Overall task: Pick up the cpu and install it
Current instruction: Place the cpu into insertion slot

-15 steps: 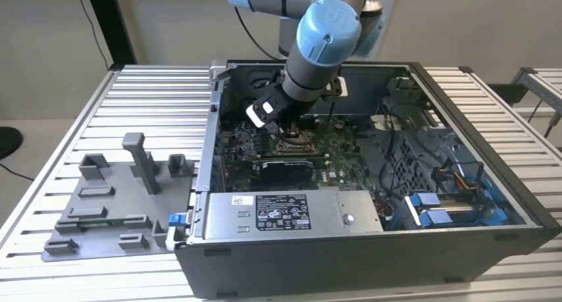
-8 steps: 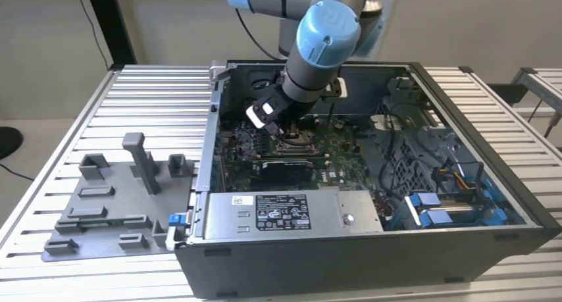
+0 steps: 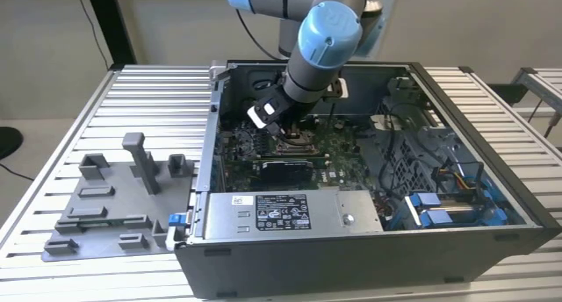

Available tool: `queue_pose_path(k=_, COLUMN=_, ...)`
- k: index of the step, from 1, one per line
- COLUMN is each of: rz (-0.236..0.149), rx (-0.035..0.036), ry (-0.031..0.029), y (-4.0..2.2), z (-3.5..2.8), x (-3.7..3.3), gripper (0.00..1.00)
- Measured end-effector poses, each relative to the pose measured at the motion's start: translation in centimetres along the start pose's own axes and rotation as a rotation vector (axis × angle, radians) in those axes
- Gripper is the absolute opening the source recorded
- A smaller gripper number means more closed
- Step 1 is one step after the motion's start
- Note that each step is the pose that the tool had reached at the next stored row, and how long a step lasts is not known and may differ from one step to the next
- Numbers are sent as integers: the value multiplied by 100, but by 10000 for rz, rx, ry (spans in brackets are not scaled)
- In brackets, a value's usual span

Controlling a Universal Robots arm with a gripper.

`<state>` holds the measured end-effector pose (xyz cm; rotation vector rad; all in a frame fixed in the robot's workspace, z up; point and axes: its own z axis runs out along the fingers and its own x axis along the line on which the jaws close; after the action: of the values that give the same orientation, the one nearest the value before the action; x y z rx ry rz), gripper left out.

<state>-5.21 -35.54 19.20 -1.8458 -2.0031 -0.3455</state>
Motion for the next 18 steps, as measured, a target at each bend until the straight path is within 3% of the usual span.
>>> queue_pose_path(k=18, rz=3, rx=7, ry=1, y=119, z=35, x=-30, gripper=0)
